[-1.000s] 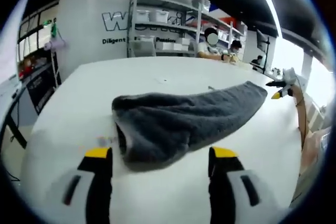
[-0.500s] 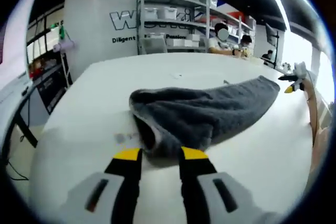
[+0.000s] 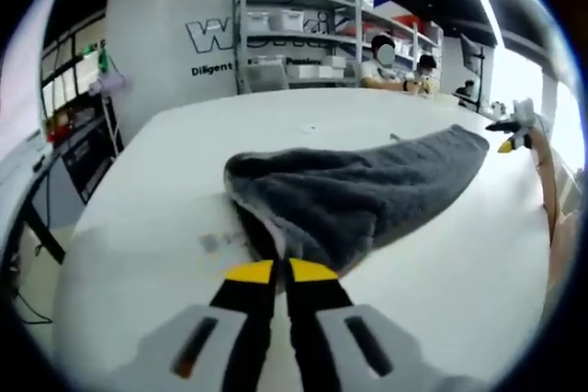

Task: Fold the towel on the table until its edges align and the towel forms a compact rectangular stack.

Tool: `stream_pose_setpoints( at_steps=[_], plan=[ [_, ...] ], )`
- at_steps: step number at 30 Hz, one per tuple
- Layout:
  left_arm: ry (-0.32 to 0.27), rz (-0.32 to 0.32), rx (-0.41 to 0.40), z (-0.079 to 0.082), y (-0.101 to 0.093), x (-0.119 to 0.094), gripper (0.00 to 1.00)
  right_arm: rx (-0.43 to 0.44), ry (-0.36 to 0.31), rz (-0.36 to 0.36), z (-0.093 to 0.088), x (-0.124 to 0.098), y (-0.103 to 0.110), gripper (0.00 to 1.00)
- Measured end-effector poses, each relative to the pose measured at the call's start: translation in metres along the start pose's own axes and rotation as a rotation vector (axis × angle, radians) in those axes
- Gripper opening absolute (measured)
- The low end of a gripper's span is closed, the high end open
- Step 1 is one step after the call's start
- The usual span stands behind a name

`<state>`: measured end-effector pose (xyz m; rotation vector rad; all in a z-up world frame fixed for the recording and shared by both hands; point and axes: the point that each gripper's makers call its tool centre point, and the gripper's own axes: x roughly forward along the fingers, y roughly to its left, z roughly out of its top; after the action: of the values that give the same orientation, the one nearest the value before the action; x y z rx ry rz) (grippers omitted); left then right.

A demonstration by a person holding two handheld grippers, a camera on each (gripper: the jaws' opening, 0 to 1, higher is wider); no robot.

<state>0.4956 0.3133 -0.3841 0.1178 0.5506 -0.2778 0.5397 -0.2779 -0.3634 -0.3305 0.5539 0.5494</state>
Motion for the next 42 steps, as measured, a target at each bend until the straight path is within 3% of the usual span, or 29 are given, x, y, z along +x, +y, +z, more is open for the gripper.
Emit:
stream_pose_setpoints(
  at_steps=[6, 11, 15, 20, 24, 32, 37, 42],
  plan=[
    [0.028, -0.002, -0.01, -0.005, 0.002, 0.0, 0.03, 0.001, 0.002, 0.0, -0.001, -0.001, 0.003, 0.94],
    [-0.007, 0.017, -0.017, 0.003, 0.006, -0.007, 0.02, 0.0, 0.002, 0.0, -0.003, -0.001, 0.008, 0.94],
    [0.038, 0.071, 0.014, -0.003, 0.013, -0.009, 0.02, 0.0, 0.007, 0.003, -0.004, -0.001, 0.009, 0.94],
    [0.054, 0.054, 0.008, -0.007, 0.014, -0.014, 0.02, -0.001, 0.007, 0.001, -0.003, -0.001, 0.005, 0.94],
    [0.088, 0.108, 0.015, -0.014, 0.026, -0.025, 0.02, -0.004, 0.009, -0.004, -0.004, -0.002, 0.004, 0.94],
    [0.162, 0.177, 0.026, -0.028, 0.04, -0.025, 0.02, -0.005, 0.012, -0.004, -0.005, -0.001, 0.002, 0.94],
    [0.218, 0.29, 0.043, -0.038, 0.061, -0.033, 0.03, -0.005, 0.012, 0.0, -0.004, -0.001, 0.0, 0.94],
    [0.231, 0.295, 0.04, -0.041, 0.065, -0.031, 0.03, -0.005, 0.012, 0.002, -0.003, -0.001, 0.0, 0.94]
  ],
)
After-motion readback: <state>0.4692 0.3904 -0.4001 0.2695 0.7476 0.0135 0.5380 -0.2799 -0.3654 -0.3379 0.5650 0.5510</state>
